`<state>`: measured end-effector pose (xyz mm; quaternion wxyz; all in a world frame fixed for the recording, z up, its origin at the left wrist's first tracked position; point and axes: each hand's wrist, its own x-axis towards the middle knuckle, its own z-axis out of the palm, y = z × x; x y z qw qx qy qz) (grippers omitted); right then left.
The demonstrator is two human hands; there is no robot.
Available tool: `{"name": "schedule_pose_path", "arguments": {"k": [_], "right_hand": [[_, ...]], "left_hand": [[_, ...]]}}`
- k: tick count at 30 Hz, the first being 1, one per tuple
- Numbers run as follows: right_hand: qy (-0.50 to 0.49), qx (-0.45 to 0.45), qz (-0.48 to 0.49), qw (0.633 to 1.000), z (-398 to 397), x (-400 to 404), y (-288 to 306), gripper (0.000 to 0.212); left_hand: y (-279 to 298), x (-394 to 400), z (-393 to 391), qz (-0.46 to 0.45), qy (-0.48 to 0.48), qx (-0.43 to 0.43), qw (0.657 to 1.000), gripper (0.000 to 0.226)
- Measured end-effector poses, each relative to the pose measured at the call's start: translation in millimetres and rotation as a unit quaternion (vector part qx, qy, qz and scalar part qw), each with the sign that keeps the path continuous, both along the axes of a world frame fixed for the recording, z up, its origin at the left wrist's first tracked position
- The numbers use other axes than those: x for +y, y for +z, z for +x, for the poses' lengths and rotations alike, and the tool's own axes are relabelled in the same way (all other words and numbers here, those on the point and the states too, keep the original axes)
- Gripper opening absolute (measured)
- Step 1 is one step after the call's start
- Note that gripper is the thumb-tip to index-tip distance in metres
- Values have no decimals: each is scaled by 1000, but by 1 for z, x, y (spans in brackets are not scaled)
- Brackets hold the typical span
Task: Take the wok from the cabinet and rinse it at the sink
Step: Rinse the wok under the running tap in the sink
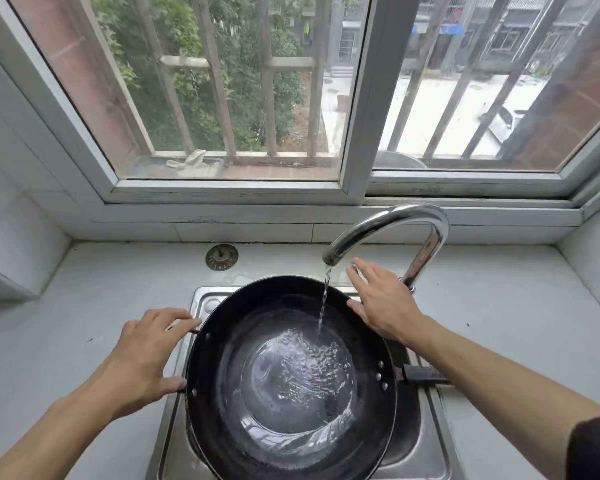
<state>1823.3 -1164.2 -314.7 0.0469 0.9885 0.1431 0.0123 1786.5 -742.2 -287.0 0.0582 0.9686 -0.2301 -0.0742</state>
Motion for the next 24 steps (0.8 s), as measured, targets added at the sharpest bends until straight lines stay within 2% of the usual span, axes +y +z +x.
{"name": "schedule_pose_path", "arguments": {"k": [5, 12, 19, 24], "right_hand": [[-9, -5, -2, 1000, 0, 4, 4, 65], [-40, -23, 23, 999, -1, 2, 12, 58], [-60, -19, 47, 997, -4, 8, 7, 66], [-52, -3, 111, 992, -20, -5, 11, 60]], "left_hand": [[-1, -1, -2, -30, -3, 6, 1000, 75], [-3, 5, -4, -24, 6, 12, 1000, 71], [1, 9, -9, -27, 3, 11, 1000, 65], [4, 10, -14, -31, -5, 6, 1000, 69]]}}
